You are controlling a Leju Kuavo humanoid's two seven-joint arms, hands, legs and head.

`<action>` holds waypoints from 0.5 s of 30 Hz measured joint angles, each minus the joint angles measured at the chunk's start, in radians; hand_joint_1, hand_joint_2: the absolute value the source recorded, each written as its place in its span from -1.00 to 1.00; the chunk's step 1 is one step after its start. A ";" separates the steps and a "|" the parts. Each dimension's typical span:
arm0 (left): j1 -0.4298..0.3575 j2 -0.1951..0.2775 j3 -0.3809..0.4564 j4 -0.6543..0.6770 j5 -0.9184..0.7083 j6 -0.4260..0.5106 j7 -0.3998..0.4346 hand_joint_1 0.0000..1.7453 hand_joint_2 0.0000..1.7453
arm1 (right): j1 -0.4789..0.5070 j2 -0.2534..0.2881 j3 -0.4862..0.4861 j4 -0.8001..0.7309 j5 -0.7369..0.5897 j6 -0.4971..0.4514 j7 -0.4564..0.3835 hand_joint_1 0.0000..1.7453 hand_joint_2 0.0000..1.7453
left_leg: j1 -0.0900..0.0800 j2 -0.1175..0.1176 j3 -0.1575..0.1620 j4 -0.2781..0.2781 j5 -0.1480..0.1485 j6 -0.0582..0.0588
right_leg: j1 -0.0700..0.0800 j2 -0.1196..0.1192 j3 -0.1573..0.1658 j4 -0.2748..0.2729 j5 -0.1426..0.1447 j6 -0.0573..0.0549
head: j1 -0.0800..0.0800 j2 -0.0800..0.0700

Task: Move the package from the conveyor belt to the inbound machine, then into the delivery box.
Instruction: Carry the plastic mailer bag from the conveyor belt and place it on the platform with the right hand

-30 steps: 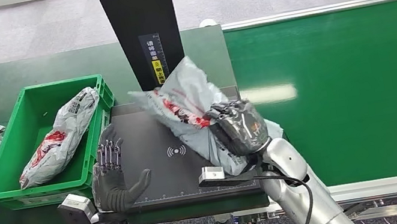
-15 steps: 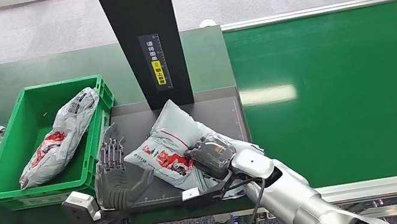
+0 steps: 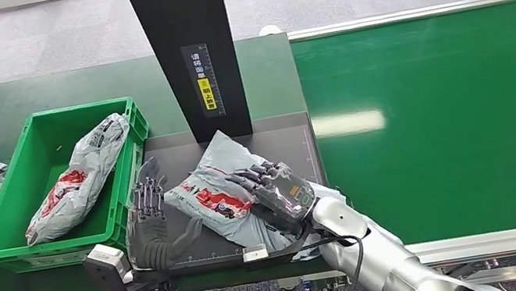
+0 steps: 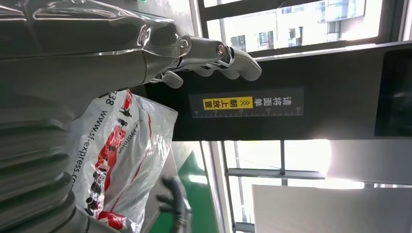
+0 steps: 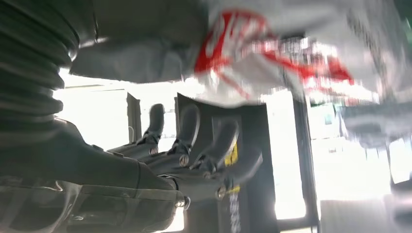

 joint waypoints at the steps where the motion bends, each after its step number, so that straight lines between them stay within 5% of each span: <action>1: -0.002 0.000 -0.001 0.003 0.000 -0.002 -0.002 -1.00 1.00 | 0.004 0.000 -0.009 -0.007 -0.021 -0.014 -0.024 -1.00 1.00 | 0.000 0.000 0.000 0.000 0.000 0.000 | 0.000 0.000 0.000 0.000 0.000 0.000 | 0.000 0.000; 9: -0.005 0.000 -0.004 0.023 -0.005 -0.002 -0.013 -1.00 1.00 | 0.032 -0.005 -0.063 -0.063 -0.128 -0.023 -0.115 -1.00 1.00 | 0.000 0.000 0.000 0.000 0.000 0.000 | 0.000 0.000 -0.001 0.000 0.000 0.000 | 0.000 0.000; 15: -0.005 0.000 -0.009 0.025 -0.039 0.027 -0.014 -1.00 1.00 | 0.084 -0.020 -0.134 -0.181 -0.393 0.093 -0.152 -1.00 1.00 | 0.000 0.000 0.000 0.000 0.000 0.000 | 0.000 0.000 -0.001 0.000 0.000 0.000 | 0.000 0.000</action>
